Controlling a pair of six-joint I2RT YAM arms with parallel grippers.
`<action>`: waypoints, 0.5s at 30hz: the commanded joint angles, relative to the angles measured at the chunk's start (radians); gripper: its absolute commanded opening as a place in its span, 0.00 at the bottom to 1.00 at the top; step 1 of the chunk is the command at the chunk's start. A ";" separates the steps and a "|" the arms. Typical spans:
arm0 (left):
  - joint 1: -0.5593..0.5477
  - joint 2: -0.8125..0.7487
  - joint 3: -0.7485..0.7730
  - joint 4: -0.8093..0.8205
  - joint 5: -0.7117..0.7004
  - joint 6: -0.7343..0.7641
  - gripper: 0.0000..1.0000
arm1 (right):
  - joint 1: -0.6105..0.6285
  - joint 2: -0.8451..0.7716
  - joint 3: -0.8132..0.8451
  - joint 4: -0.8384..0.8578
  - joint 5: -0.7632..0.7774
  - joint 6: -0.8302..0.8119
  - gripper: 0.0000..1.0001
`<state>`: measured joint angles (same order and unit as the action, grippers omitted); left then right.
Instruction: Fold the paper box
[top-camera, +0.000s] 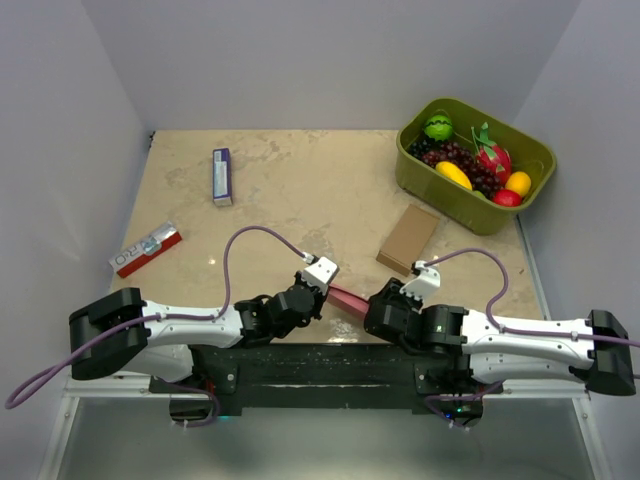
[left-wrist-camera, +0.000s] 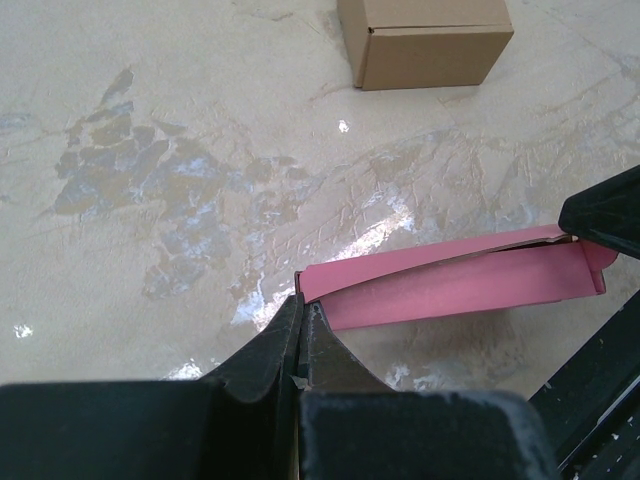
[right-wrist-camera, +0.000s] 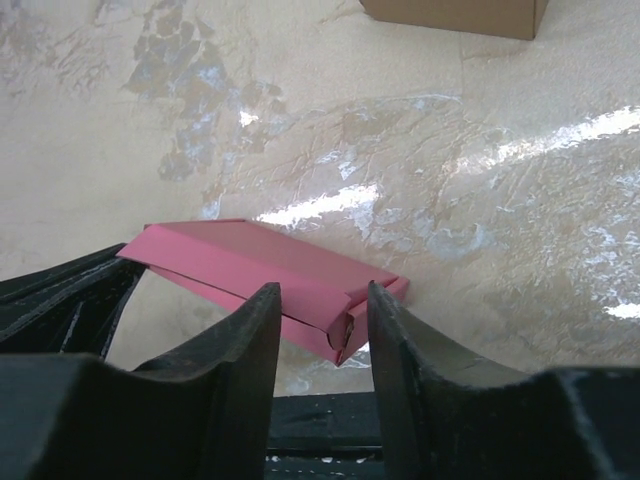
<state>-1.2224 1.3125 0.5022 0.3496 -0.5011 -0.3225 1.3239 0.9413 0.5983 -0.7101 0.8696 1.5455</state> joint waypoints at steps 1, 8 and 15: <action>-0.017 0.034 -0.019 -0.156 0.084 -0.024 0.00 | 0.003 0.016 -0.020 0.015 0.029 0.038 0.37; -0.017 0.044 -0.019 -0.158 0.091 -0.035 0.00 | 0.005 0.071 -0.048 0.063 -0.032 0.030 0.24; -0.017 0.047 -0.011 -0.166 0.099 -0.052 0.00 | 0.009 0.125 -0.068 0.069 -0.061 0.057 0.09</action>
<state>-1.2224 1.3128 0.5026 0.3454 -0.4995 -0.3317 1.3220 1.0176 0.5690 -0.6212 0.8745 1.5585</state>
